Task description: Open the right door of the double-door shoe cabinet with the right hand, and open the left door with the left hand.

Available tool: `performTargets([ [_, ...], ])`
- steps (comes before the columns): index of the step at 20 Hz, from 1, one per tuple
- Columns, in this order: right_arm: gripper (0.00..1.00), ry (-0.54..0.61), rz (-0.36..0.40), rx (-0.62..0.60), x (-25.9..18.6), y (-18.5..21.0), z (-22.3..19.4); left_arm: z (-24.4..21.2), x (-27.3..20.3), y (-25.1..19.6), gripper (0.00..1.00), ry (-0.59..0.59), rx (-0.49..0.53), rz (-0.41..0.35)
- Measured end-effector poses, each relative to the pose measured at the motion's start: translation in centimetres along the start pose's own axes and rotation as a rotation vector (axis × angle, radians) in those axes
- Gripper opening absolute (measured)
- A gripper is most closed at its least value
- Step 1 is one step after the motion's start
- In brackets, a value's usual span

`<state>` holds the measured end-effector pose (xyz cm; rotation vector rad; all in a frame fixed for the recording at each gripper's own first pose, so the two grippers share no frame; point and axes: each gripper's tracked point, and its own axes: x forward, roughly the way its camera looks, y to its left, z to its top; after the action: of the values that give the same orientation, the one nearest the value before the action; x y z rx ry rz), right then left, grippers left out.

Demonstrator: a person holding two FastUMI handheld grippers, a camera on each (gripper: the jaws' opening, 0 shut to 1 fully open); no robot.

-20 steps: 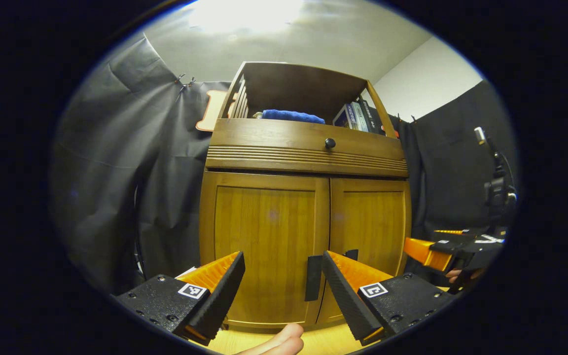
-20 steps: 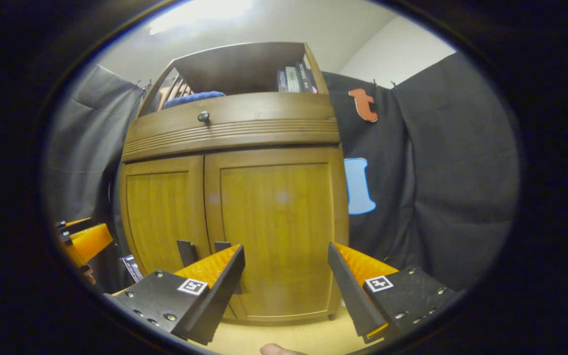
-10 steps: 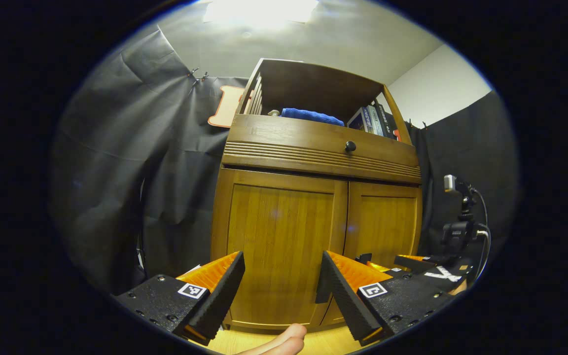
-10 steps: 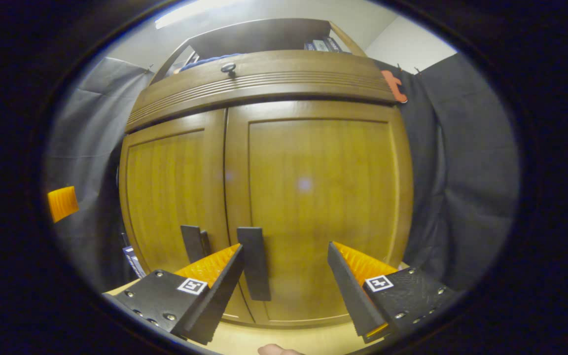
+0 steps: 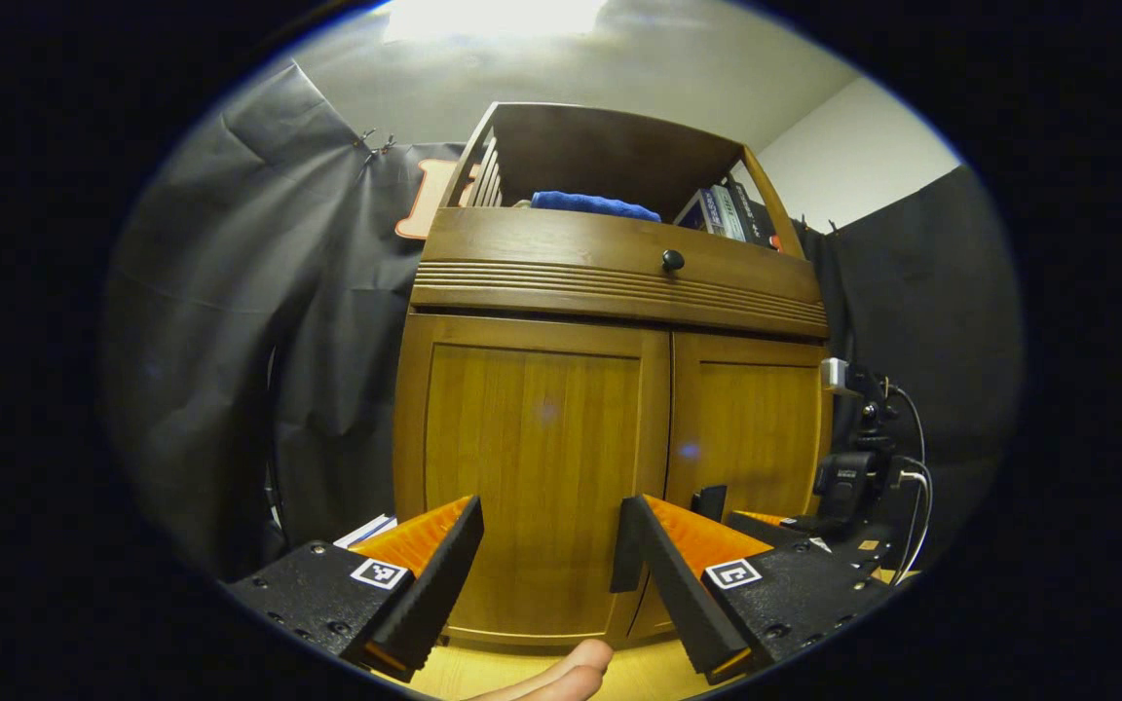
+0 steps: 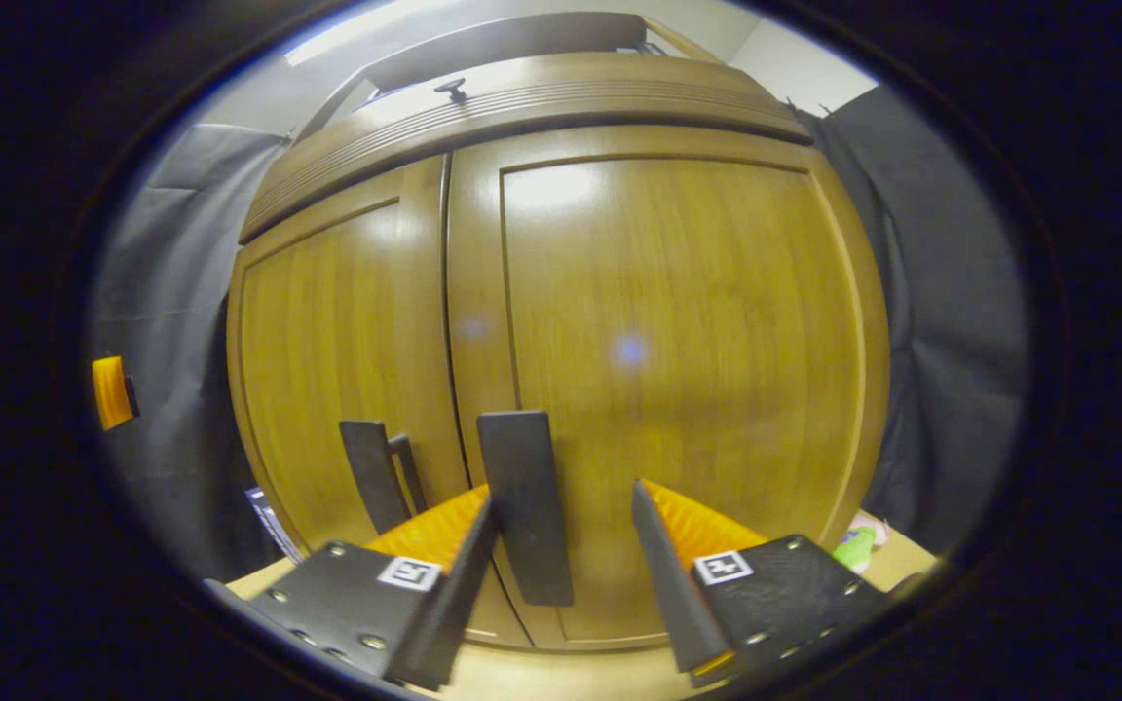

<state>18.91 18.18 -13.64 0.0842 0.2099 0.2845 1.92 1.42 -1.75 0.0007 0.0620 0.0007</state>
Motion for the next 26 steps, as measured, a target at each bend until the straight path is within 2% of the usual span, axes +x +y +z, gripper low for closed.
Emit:
performTargets([
  [1, 0.76, -0.002, 0.022, -0.002, -0.2, 0.4, 0.2, -0.1, 0.1, -0.4, 0.93, 0.001, 0.006, -0.007],
  [2, 0.60, 0.002, 0.026, 0.005, 0.2, 0.6, 0.0, 0.0, 0.3, -0.7, 0.95, 0.000, 0.009, -0.011],
  [3, 0.44, 0.020, 0.035, 0.008, 0.6, 1.1, -0.5, 0.0, 0.3, -0.9, 0.92, -0.001, 0.006, -0.013],
  [5, 0.36, 0.045, 0.005, -0.033, 1.0, 0.9, -1.0, -0.2, 0.3, -0.9, 0.92, -0.001, -0.012, -0.012],
  [8, 0.33, 0.064, -0.017, -0.078, 0.6, 1.0, -1.2, 0.2, 0.5, -0.3, 0.92, -0.006, -0.025, 0.007],
  [9, 0.24, 0.061, -0.011, -0.087, 0.8, 0.9, -1.1, 0.1, 0.6, -0.1, 0.92, -0.005, -0.030, 0.015],
  [10, 0.29, 0.058, -0.004, -0.090, 0.9, 0.9, -1.2, -0.1, 0.7, 0.1, 0.95, -0.003, -0.037, 0.019],
  [12, 0.19, 0.060, 0.006, -0.088, 0.6, 0.9, -1.4, 0.0, 0.7, 0.2, 0.92, 0.000, -0.041, 0.018],
  [13, 0.18, 0.054, 0.007, -0.104, 0.1, 0.9, -1.3, -0.1, 0.7, 0.1, 0.99, 0.002, -0.040, 0.017],
  [14, 0.18, 0.054, 0.010, -0.098, -0.3, 0.9, -1.3, -0.1, 0.7, 0.1, 0.92, 0.004, -0.042, 0.016],
  [15, 0.19, 0.051, 0.018, -0.091, -0.9, 0.9, -1.3, -0.2, 0.7, 0.0, 0.95, 0.004, -0.045, 0.011],
  [16, 0.18, 0.051, 0.030, -0.085, -1.4, 0.8, -1.2, -0.2, 0.7, -0.1, 0.92, 0.007, -0.047, 0.006],
  [18, 0.18, 0.051, 0.060, -0.073, -2.6, 0.8, -1.1, -0.4, 0.8, -0.3, 0.92, 0.014, -0.049, 0.002],
  [19, 0.23, 0.055, 0.073, -0.066, -3.3, 0.6, -1.1, -0.3, 0.7, -0.5, 0.92, 0.011, -0.050, -0.004],
  [20, 0.18, 0.056, 0.083, -0.058, -3.9, 0.6, -1.2, -0.2, 0.7, -0.9, 0.96, 0.007, -0.055, -0.014],
  [21, 0.18, 0.055, 0.094, -0.060, -4.6, 0.5, -1.1, -0.3, 0.7, -1.2, 0.96, 0.008, -0.056, -0.025],
  [22, 0.18, 0.053, 0.103, -0.053, -5.4, 0.3, -1.0, -0.3, 0.6, -1.5, 0.92, 0.010, -0.053, -0.032],
  [26, 0.18, 0.051, 0.127, -0.058, -7.7, -0.3, -1.0, -0.4, 0.4, -2.0, 0.92, 0.010, -0.038, -0.042],
])
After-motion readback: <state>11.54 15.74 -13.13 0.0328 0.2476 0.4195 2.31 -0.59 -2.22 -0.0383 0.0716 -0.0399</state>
